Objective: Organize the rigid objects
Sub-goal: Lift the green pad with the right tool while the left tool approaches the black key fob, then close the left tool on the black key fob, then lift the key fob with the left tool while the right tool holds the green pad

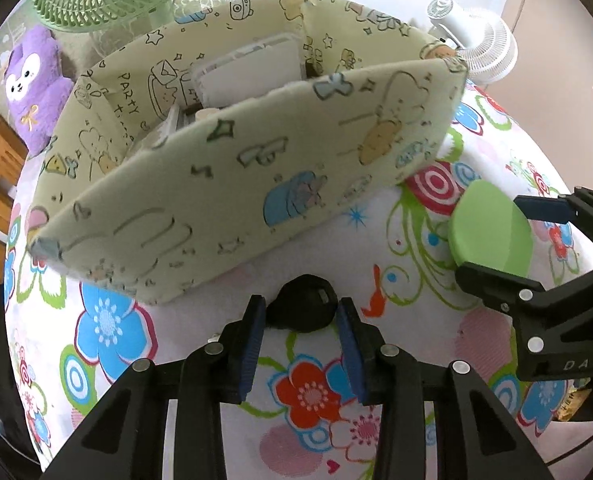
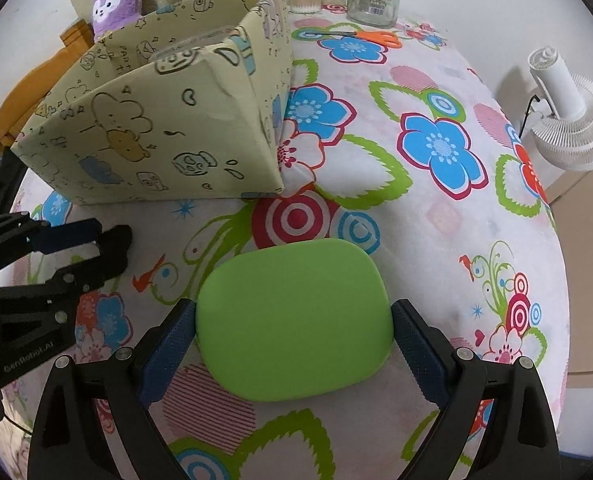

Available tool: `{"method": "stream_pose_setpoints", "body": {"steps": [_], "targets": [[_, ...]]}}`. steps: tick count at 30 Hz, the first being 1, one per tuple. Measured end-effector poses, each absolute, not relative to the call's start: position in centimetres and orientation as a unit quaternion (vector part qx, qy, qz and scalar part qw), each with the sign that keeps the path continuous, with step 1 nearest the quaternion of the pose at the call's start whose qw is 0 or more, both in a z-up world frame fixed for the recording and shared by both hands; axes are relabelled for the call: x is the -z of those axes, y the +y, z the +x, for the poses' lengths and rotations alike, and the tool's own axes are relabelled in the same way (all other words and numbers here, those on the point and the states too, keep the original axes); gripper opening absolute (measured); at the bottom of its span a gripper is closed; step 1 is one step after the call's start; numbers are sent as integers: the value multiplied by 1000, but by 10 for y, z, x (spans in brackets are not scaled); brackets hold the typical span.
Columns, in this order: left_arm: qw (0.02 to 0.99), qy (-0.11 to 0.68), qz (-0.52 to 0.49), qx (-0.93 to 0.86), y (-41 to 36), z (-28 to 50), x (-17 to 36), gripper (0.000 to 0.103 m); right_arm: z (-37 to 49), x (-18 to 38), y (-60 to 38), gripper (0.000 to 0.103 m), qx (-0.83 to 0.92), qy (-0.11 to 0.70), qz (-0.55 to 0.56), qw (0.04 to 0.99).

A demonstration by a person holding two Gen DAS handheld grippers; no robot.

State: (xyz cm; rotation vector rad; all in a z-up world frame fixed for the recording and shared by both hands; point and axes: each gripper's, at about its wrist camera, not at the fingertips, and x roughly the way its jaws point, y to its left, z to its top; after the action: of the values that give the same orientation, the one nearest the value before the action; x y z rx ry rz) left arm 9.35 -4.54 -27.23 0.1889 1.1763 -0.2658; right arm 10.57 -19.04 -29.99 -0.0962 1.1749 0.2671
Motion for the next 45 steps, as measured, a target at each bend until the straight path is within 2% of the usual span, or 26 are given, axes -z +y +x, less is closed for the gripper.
{"method": "stream_pose_setpoints", "body": {"steps": [21,33,34,35,45], "targets": [[837,528,71,128,-36,36,234,37,69,263,-177,96,-116,520,-26,846],[847,512,57,127,-23,41,207,37,59,232,-166,96,-115,500,-12,858],[849,510,56,126,-22,40,205,24,57,230,-166,96,-115,498,-10,859],[850,509,55,128,-22,40,203,19,56,227,-165,96,-116,496,-9,860],[858,495,52,126,-11,34,194,20,48,211,-153,96,-122,480,-13,868]]}}
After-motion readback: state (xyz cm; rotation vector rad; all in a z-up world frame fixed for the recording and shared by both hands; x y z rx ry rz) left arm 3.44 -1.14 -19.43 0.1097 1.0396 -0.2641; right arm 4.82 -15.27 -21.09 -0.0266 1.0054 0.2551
